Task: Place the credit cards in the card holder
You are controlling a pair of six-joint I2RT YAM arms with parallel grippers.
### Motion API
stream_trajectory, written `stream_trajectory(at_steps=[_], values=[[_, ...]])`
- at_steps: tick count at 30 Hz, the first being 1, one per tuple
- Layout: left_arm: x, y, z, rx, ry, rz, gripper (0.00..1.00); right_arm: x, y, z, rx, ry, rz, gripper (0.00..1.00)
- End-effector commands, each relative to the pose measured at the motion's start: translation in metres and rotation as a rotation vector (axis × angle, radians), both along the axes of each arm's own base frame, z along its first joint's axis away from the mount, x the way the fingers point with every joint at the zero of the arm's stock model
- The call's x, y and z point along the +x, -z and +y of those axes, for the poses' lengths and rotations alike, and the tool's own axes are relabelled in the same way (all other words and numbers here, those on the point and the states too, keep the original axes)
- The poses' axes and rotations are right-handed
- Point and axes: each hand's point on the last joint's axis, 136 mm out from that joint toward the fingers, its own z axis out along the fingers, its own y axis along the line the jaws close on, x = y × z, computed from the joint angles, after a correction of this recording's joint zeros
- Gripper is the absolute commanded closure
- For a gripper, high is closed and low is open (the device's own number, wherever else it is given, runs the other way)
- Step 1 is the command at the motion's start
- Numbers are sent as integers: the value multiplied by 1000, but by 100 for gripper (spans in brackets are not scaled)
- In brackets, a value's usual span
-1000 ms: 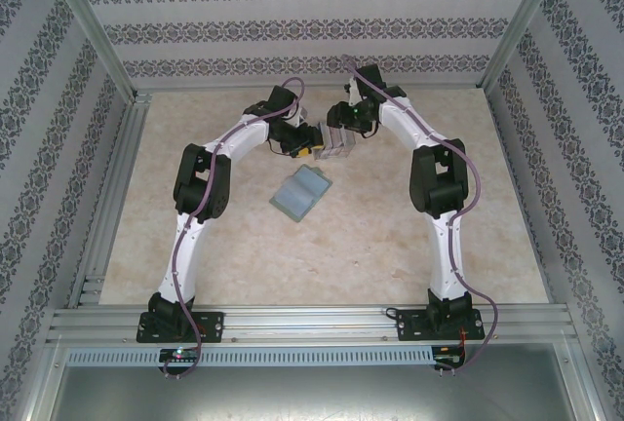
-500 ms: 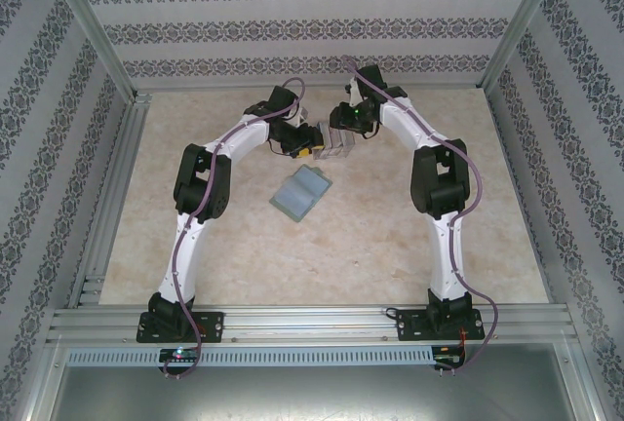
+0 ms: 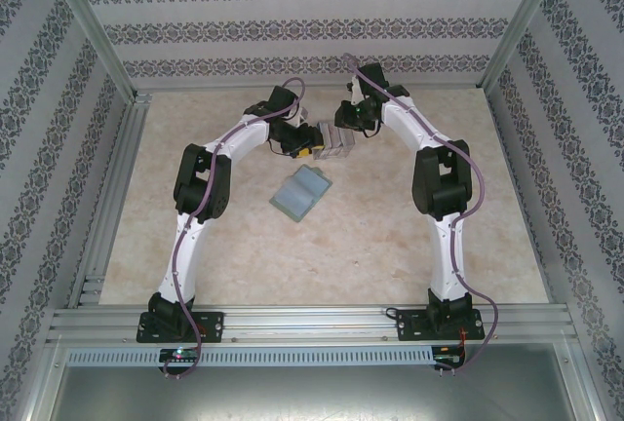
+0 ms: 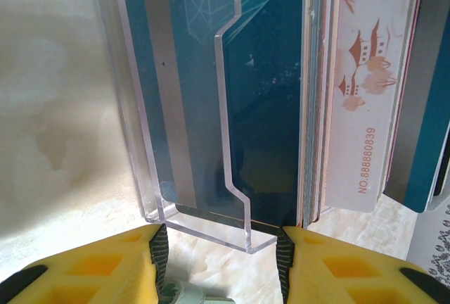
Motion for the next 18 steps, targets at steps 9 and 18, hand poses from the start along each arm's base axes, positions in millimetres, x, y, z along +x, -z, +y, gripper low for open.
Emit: stream_trajectory(at_steps=[9,18], values=[[-8,-5,-8,-6,12,23,53,-2,-29,-13,-24,9,-52,92],[-11,-12,-7,-2,14,12,54,-10,-60,-28,-48,23,-112,96]])
